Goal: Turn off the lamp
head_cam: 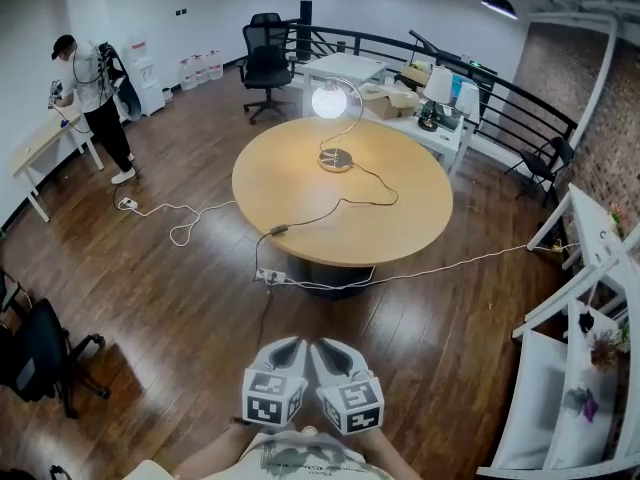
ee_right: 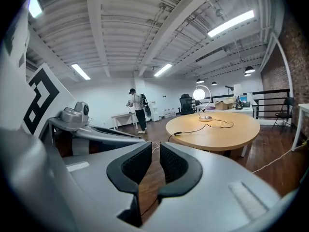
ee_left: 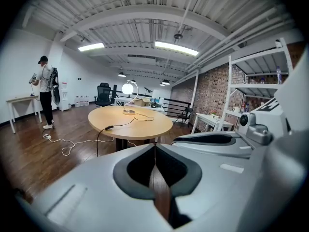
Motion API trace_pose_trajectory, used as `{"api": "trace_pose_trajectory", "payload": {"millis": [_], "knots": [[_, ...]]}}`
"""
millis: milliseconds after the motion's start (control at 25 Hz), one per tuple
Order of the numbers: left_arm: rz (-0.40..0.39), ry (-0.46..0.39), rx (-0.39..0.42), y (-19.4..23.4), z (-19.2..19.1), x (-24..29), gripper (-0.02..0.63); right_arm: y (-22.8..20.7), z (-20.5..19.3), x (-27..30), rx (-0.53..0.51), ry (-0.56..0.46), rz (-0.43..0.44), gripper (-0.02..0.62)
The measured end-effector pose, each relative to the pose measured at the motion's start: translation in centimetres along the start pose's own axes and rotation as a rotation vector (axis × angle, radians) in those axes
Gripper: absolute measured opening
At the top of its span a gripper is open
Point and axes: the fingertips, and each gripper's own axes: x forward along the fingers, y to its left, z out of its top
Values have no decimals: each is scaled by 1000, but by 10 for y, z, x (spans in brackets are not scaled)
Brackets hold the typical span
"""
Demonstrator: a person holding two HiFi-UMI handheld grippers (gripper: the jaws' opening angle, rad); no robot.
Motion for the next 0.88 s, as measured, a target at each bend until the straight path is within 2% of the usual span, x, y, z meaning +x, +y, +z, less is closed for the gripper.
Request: {"api": "trace_pose_trajectory", "payload": {"millis": [400,880], "knots": [[0,7,-55,45,19,49,4,-15,9,60,32,26,15,49],[-52,18,-80,156,73,124,4,-30,56,198,28,70,-22,49]]}}
